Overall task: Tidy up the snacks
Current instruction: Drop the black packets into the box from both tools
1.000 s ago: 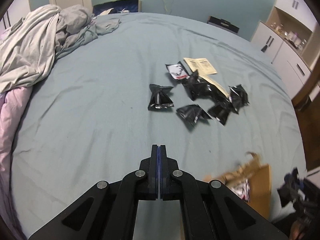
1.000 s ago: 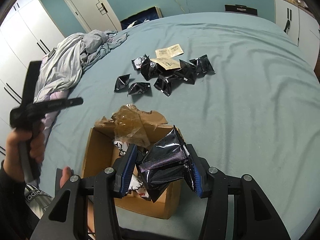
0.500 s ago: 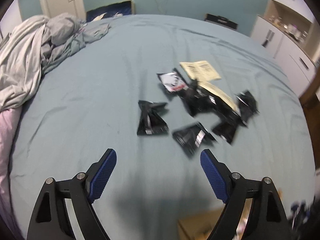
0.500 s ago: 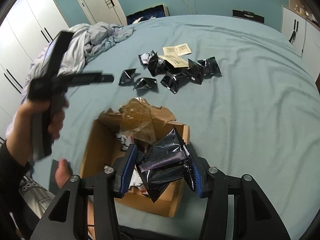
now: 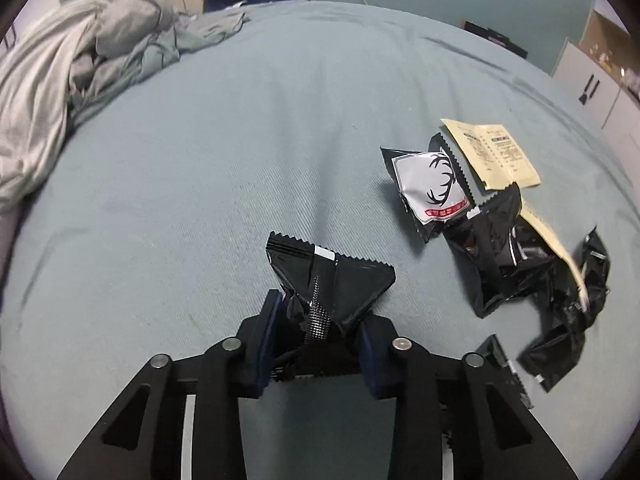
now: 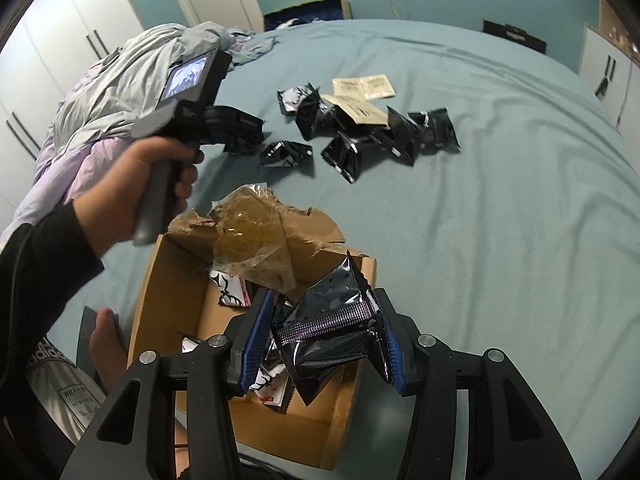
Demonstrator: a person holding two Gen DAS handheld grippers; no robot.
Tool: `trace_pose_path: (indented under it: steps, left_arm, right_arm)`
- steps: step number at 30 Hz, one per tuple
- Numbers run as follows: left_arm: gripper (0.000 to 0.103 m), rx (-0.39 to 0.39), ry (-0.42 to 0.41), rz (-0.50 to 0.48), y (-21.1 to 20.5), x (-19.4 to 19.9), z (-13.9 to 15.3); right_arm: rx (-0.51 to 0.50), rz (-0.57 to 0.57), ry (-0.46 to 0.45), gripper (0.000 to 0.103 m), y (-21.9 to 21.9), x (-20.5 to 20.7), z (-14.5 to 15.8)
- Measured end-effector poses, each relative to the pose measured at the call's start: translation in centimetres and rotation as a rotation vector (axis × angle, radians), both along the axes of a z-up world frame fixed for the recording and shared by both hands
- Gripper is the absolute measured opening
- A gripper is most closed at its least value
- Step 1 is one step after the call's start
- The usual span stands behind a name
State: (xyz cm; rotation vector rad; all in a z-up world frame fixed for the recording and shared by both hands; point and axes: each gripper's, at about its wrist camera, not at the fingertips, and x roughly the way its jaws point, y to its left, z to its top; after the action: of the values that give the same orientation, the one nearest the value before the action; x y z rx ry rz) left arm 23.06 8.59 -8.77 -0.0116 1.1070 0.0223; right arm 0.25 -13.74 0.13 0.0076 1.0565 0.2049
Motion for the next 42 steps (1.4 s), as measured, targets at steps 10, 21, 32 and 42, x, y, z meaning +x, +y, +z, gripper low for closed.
trace_pose_path:
  steps: [10, 21, 32, 42]
  left_arm:
    - [0.03, 0.01, -0.086, -0.004, 0.1, -5.4, 6.6]
    - [0.03, -0.071, -0.074, -0.257, -3.0, -20.4, 11.9]
    - [0.081, -0.059, -0.123, -0.331, -5.1, -23.8, 12.7]
    - [0.081, 0.031, -0.088, -0.279, -4.3, -23.0, 11.4]
  right_arm:
    - [0.148, -0.05, 0.021, 0.049, -2.9, -0.5, 0.7]
    - [0.125, -0.034, -0.058, 0.049, -2.1, -2.5, 2.5]
    - [0.163, -0.082, -0.036, 0.049, -2.4, -2.7, 2.6]
    - [0.055, 0.037, -0.029, 0.049, 1.3, -3.1, 2.4]
